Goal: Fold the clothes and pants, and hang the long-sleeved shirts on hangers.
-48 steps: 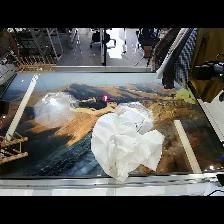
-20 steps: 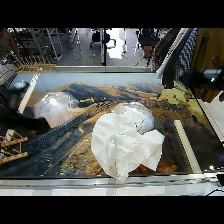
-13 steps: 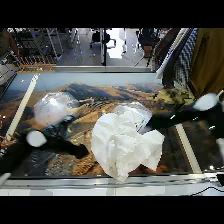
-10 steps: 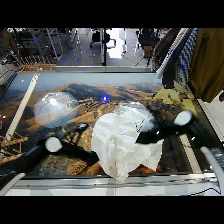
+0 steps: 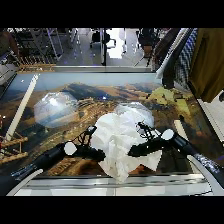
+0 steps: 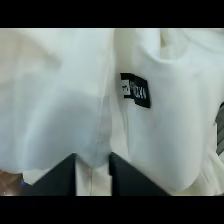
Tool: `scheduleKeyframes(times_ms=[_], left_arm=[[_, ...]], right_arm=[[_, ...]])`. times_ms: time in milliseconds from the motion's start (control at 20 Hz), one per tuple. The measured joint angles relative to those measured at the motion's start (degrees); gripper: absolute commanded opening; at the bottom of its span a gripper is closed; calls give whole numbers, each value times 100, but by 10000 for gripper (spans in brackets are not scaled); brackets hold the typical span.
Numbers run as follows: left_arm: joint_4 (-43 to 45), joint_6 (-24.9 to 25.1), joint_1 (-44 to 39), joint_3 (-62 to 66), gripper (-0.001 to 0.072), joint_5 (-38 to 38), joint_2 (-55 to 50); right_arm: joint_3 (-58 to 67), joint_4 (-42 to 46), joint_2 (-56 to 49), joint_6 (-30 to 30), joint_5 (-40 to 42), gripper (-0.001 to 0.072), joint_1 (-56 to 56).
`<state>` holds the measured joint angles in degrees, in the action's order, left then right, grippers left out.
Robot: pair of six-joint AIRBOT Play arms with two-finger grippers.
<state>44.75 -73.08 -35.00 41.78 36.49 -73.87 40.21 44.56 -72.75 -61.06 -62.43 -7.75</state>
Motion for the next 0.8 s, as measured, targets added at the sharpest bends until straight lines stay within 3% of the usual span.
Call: scheduleKeyframes(times_ms=[50, 150, 350, 650, 750, 800], left_arm=[[-13, 2, -4, 7, 21, -74, -17], [-35, -4, -4, 52, 20, -146, -39], [-22, -15, 221, 387, 19, 192, 24], [20, 48, 1362, 1700, 32, 1517, 498], [35, 131, 1676, 2142, 473, 2164, 605], [33, 173, 1733, 2240, 501, 2448, 632]], right_arm=[[-13, -81, -61, 92, 42, 249, -2], [2, -267, -127, 280, 144, 24, -7], [367, -264, -74, 295, 63, 15, -9], [2306, 1543, 796, -1121, -654, 14, -9], [3235, 1937, 1123, -1425, -826, 14, -9], [3661, 2055, 1235, -1537, -887, 14, -9]])
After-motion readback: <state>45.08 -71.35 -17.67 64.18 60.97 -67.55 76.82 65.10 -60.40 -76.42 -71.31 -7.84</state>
